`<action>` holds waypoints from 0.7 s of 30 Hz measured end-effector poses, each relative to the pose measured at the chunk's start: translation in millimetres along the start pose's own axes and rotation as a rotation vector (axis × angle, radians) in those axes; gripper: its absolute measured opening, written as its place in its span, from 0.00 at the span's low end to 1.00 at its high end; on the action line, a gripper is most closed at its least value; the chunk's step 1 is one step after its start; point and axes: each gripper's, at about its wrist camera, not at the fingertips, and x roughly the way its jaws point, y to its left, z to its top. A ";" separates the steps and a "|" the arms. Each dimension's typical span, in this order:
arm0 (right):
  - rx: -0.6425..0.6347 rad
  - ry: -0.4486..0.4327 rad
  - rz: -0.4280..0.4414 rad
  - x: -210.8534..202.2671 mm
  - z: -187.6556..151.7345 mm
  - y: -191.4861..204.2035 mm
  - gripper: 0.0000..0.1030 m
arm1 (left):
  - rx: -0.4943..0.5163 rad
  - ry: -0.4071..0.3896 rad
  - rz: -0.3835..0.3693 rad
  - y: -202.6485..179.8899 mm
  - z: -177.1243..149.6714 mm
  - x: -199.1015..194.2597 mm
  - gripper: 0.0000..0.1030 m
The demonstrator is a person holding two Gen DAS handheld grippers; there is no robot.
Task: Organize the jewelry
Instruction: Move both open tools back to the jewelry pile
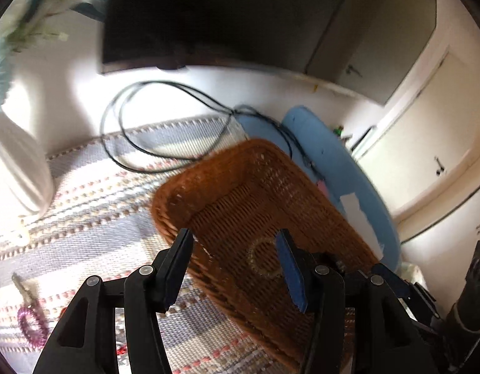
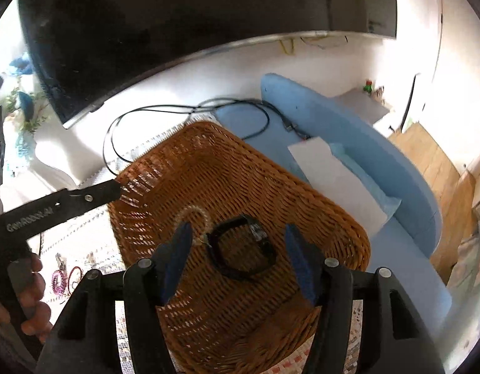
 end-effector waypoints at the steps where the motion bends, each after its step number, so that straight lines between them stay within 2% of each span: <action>1: -0.014 -0.013 0.003 -3.8 1.2 4.1 0.62 | -0.018 -0.020 0.000 7.0 0.2 -9.9 0.56; 5: -0.084 -0.064 0.035 -18.6 4.4 26.6 0.62 | -0.079 -0.100 0.038 43.7 -0.4 -49.1 0.56; 9: -0.186 -0.087 0.154 -29.1 3.2 60.2 0.62 | -0.188 -0.155 0.144 105.3 -15.6 -91.1 0.56; 12: -0.314 -0.080 0.224 -28.9 -7.4 97.4 0.62 | -0.285 -0.150 0.265 153.4 -36.5 -106.9 0.56; 15: -0.437 0.001 0.372 -17.2 -26.4 136.8 0.62 | -0.359 -0.106 0.338 188.1 -62.6 -108.1 0.56; 17: -0.481 0.069 0.435 -6.1 -40.9 154.2 0.62 | -0.390 -0.074 0.373 202.9 -81.3 -102.0 0.55; 18: -0.499 0.107 0.452 2.9 -47.4 163.1 0.62 | -0.411 -0.058 0.383 210.1 -91.2 -98.3 0.55; 21: -0.512 0.212 0.438 31.1 -61.1 179.4 0.62 | -0.502 -0.019 0.385 226.0 -119.2 -85.7 0.43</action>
